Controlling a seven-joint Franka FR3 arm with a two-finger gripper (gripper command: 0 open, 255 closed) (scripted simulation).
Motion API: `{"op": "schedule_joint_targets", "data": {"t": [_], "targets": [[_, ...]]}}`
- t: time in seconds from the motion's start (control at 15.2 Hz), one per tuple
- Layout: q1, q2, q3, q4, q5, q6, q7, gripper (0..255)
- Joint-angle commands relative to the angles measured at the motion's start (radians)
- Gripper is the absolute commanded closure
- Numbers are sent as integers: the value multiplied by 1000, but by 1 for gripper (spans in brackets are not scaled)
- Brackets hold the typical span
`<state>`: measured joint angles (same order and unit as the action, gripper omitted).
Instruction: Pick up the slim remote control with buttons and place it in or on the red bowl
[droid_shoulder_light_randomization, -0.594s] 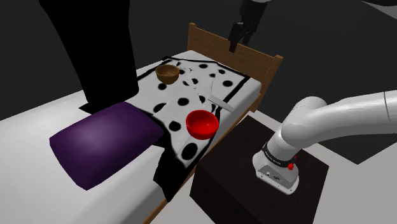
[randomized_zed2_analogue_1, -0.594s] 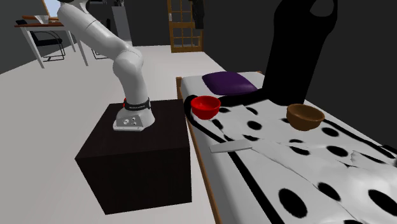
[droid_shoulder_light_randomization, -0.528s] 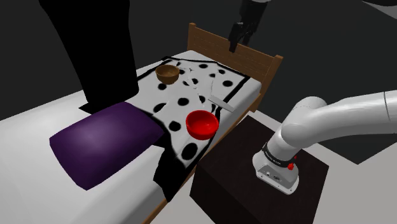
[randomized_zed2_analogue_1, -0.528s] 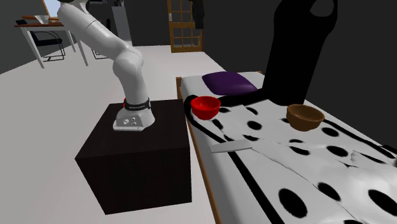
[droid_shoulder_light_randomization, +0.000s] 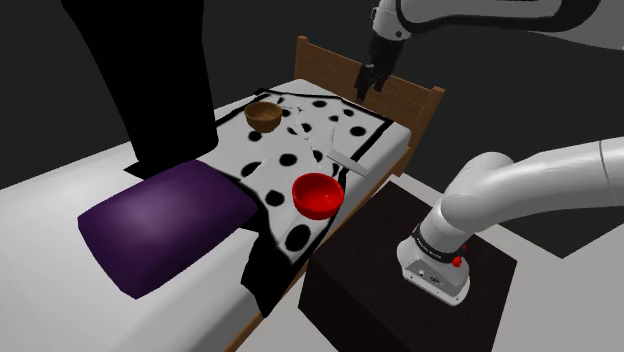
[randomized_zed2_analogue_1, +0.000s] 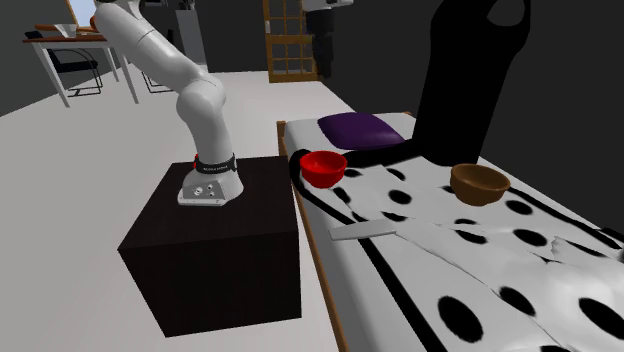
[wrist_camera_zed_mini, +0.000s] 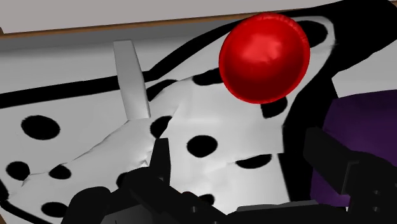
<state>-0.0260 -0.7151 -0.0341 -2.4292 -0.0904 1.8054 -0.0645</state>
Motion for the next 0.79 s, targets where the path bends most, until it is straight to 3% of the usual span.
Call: {"op": "schedule_joint_targets", "data": {"t": [0.0, 0.73], "targets": [[-7, 18, -22, -45, -9, 62, -20, 0], [-47, 271, -170, -167, -49, 418, -160, 0]]}}
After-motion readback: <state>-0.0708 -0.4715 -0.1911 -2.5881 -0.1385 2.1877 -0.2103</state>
